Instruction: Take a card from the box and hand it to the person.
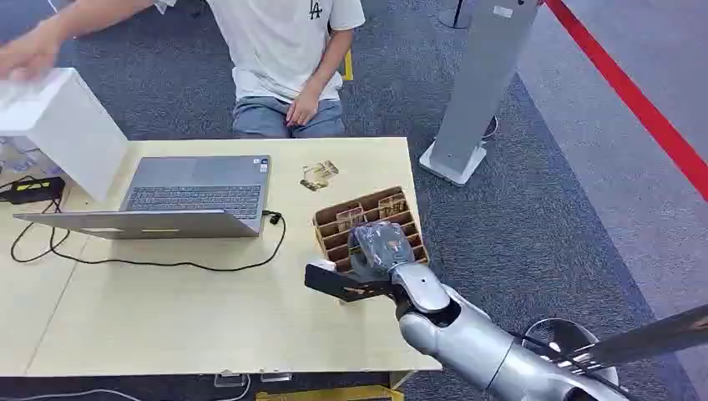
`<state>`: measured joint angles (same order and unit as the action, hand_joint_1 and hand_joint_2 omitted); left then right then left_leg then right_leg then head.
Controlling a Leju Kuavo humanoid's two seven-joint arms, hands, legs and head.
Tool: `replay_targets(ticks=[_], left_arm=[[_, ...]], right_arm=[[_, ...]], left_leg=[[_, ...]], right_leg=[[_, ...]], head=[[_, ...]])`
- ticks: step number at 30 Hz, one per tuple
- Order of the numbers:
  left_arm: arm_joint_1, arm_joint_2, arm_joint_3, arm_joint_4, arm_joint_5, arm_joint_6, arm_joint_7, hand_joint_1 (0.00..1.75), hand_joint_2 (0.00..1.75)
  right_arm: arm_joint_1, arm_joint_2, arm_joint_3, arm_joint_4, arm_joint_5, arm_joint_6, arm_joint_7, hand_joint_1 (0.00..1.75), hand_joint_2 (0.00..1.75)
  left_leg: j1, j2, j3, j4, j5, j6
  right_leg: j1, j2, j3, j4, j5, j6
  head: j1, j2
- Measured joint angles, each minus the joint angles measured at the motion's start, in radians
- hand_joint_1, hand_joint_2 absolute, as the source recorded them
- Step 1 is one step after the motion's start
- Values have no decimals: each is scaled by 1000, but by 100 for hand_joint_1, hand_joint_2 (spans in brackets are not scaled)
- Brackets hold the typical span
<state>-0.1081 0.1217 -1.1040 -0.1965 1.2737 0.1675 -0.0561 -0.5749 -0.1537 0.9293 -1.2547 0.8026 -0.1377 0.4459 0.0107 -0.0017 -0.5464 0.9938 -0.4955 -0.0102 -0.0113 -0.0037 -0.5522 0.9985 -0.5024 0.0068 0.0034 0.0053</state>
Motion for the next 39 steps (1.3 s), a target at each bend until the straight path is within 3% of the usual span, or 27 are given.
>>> replay_targets(ticks=[2,3,5,7,19,28,34,39], left_arm=[[0,0,0,0,1,0,0,0,0],[0,0,0,0,1,0,0,0,0],[0,1,0,0,1,0,0,0,0],[0,1,0,0,1,0,0,0,0],[0,7,-6,0,-4,-40,-36,0,0],[1,10,-6,0,8,-19,-41,0,0],[4,10,-6,0,17,-2,-35,0,0],[5,10,-6,0,18,-3,-35,0,0]], right_arm=[[0,0,3,0,-3,0,0,120,175],[0,0,4,0,-3,0,0,134,175],[0,0,6,0,-6,0,0,140,175],[0,0,7,0,-6,0,0,173,175],[-2,0,11,0,-21,-7,-5,175,175],[-2,-4,9,-25,-37,-16,-2,175,175],[-8,-34,-25,-146,16,-83,21,175,175],[-7,-55,-48,-294,120,-164,-27,175,175]], left_leg=[[0,0,0,0,0,0],[0,0,0,0,0,0],[0,0,0,0,0,0],[0,0,0,0,0,0],[0,0,1,0,0,0],[0,0,0,0,0,0],[0,0,0,0,0,0],[0,0,1,0,0,0]], right_leg=[[0,0,0,0,0,0],[0,0,0,0,0,0],[0,0,0,0,0,0],[0,0,0,0,0,0],[0,0,0,0,0,0],[0,0,0,0,0,0],[0,0,0,0,0,0],[0,0,0,0,0,0]], head=[[0,0],[0,0],[0,0],[0,0],[0,0],[0,0],[0,0],[1,0]])
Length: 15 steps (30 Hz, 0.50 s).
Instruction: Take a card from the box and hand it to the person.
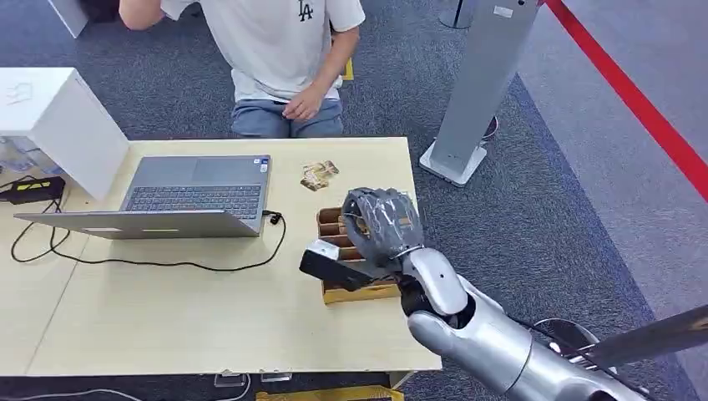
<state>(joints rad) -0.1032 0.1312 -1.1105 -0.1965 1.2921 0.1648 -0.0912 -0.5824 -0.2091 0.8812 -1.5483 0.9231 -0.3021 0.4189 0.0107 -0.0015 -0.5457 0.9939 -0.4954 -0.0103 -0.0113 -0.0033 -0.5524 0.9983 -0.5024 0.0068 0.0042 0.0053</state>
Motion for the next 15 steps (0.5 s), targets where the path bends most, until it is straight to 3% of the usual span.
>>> replay_targets(ticks=[6,11,15], left_arm=[[0,0,0,0,-2,-9,-6,0,0],[-1,-1,0,0,-5,-18,-13,0,0],[-1,-2,0,0,-9,-23,-13,0,0]], right_arm=[[27,-4,-9,-121,92,-97,-105,175,175],[42,6,-6,-136,126,-172,-191,175,175],[52,19,-3,-121,208,-295,-237,175,175]], left_leg=[[0,0,0,0,0,0],[0,0,0,0,0,0],[0,0,0,0,0,0]], right_leg=[[0,0,0,0,0,0],[0,0,0,0,0,0],[0,0,0,0,0,0]], head=[[-2,0],[0,0],[-1,0]])
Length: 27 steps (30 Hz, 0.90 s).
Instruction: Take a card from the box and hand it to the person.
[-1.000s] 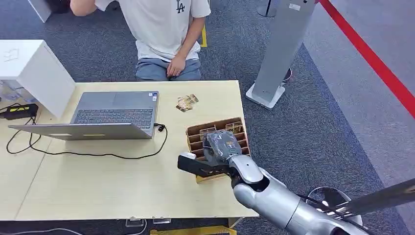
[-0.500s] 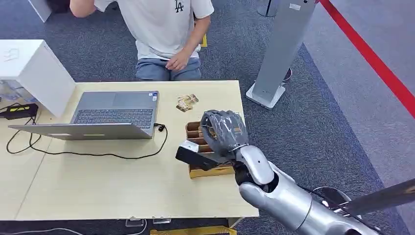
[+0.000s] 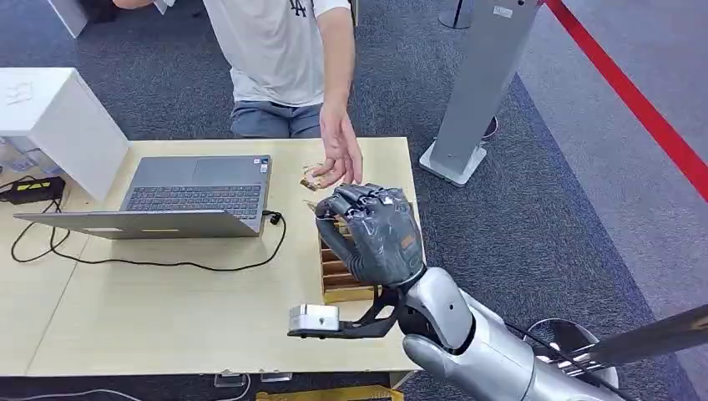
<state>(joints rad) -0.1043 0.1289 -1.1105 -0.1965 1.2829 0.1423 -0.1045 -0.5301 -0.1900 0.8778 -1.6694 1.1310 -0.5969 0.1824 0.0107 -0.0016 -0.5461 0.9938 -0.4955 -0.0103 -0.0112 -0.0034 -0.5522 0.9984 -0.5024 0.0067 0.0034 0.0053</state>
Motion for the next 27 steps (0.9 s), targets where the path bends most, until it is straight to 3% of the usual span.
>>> replay_targets(ticks=[5,14,19,27], left_arm=[[0,-3,0,0,-2,-2,1,0,0],[0,-8,-3,0,-10,-2,8,0,0],[-2,-12,-9,0,-11,-6,17,0,0],[-2,-13,-14,0,-11,-40,17,0,0]], right_arm=[[13,11,-4,25,118,-88,-36,175,175],[72,80,-106,34,211,-93,-244,175,175],[108,148,-202,34,239,-93,-355,175,175],[133,212,-291,49,234,-94,-405,175,175]], left_leg=[[0,0,0,0,0,0],[0,0,0,0,0,0],[0,0,0,0,0,0],[0,0,0,0,0,0]], right_leg=[[0,0,0,0,0,0],[0,0,0,0,0,0],[0,0,0,0,0,0],[0,0,0,0,0,0]], head=[[0,0],[0,0],[0,0],[0,0]])
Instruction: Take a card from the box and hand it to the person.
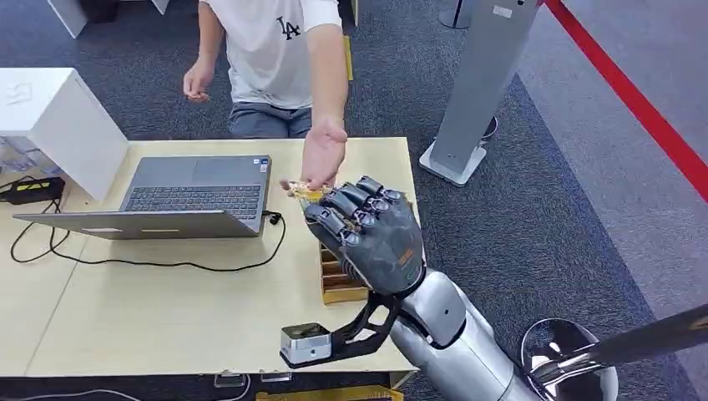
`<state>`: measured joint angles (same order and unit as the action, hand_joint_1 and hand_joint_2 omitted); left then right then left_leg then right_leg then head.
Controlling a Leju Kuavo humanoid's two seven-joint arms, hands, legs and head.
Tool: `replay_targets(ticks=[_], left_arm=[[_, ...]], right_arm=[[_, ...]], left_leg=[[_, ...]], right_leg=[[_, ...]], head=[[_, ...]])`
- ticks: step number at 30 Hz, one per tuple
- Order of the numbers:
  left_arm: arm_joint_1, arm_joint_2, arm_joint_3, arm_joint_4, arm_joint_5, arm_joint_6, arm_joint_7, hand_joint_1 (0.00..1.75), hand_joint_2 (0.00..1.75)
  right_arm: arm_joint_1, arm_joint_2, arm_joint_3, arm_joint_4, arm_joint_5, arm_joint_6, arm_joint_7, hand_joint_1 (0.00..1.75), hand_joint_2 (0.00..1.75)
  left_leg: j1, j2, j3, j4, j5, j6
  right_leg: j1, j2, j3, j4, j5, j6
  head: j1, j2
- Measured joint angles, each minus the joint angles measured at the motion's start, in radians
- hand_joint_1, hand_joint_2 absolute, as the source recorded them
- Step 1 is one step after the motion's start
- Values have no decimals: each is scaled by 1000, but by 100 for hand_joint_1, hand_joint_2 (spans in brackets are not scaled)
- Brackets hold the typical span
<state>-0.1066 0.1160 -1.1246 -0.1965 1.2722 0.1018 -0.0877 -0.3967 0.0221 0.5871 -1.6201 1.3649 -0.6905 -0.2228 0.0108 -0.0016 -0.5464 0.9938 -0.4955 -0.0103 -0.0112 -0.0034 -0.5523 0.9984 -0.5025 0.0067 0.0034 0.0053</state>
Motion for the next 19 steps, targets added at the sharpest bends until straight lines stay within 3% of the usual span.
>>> replay_targets(ticks=[2,8,9,10,12,13,14,19], left_arm=[[-1,0,-5,0,0,-6,0,0,0],[-3,0,-11,0,1,-9,0,0,0],[-3,0,-11,0,2,-9,-1,0,0],[-3,0,-11,0,2,-9,-2,0,0],[-4,0,-11,0,3,-9,-4,0,0],[-4,0,-11,0,3,-9,-6,0,0],[-5,0,-11,0,3,-9,-8,0,0],[-5,0,-11,0,12,3,-10,0,0]], right_arm=[[-14,3,-12,20,-49,-1,24,175,175],[-2,15,-29,47,8,-2,55,175,175],[-2,16,-33,50,8,-2,55,77,175],[-1,17,-37,53,8,-2,55,65,175],[1,20,-39,58,8,-2,55,59,175],[2,21,-41,61,8,-2,55,16,175],[4,22,-43,63,7,-2,55,0,175],[13,24,-47,72,-28,-2,56,0,175]], left_leg=[[0,0,0,0,0,0],[0,0,0,0,0,0],[0,0,0,0,0,0],[0,0,0,0,0,0],[0,0,0,0,0,0],[0,0,0,0,0,0],[0,0,0,0,0,0],[0,0,0,0,0,0]], right_leg=[[0,0,0,0,0,0],[0,0,0,0,0,0],[0,0,0,0,0,0],[0,0,0,0,0,0],[0,0,0,0,0,0],[0,0,0,0,0,0],[0,0,0,0,0,0],[0,0,0,0,0,0]], head=[[-2,0],[0,0],[-1,0],[0,0],[0,0],[0,0],[0,0],[0,0]])
